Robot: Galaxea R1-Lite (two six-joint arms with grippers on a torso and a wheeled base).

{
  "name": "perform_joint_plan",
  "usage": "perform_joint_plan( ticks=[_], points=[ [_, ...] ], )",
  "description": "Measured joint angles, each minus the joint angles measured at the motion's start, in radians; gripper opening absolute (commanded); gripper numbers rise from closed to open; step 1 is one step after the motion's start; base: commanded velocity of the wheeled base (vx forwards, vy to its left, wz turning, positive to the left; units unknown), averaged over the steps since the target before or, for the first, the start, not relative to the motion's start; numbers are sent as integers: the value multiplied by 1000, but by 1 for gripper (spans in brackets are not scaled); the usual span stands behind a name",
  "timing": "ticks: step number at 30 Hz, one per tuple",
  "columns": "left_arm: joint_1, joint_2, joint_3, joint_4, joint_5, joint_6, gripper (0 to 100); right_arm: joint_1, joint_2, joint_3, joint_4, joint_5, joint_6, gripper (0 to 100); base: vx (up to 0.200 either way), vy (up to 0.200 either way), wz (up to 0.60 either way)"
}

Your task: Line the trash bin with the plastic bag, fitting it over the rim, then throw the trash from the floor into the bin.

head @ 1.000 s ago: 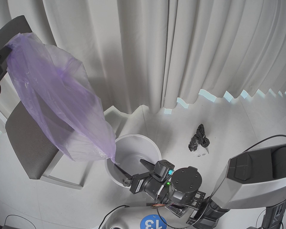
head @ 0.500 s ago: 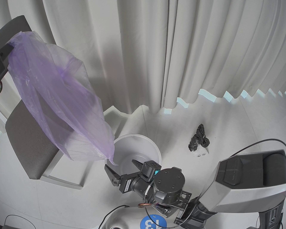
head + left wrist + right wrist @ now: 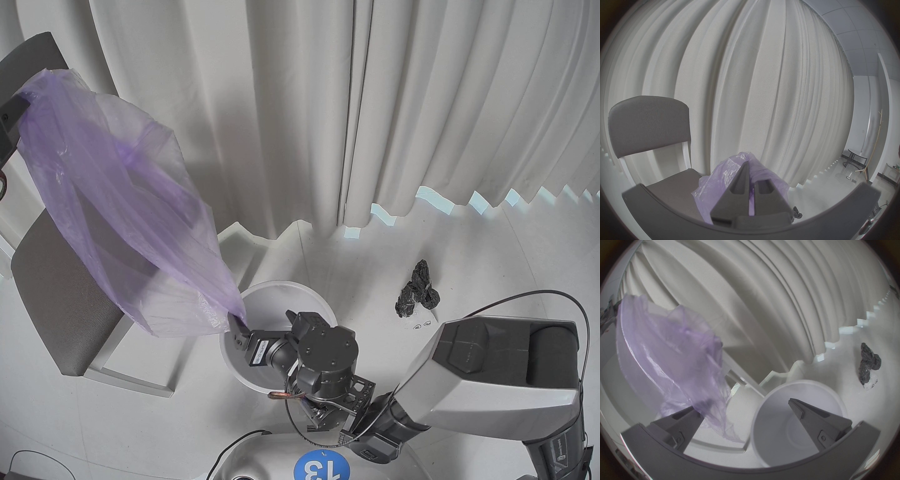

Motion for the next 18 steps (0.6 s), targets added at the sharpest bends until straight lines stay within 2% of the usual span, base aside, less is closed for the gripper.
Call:
perform_joint_plan(
  ticks=[7,18],
  points=[
    [-1,0,4,-1,0,-1,0,-43,-5,-7,-3,-5,35,100,0,0,0],
    [14,0,5,-4,-1,-3,0,-39,-1,-24,-2,21,59,100,0,0,0]
  ],
)
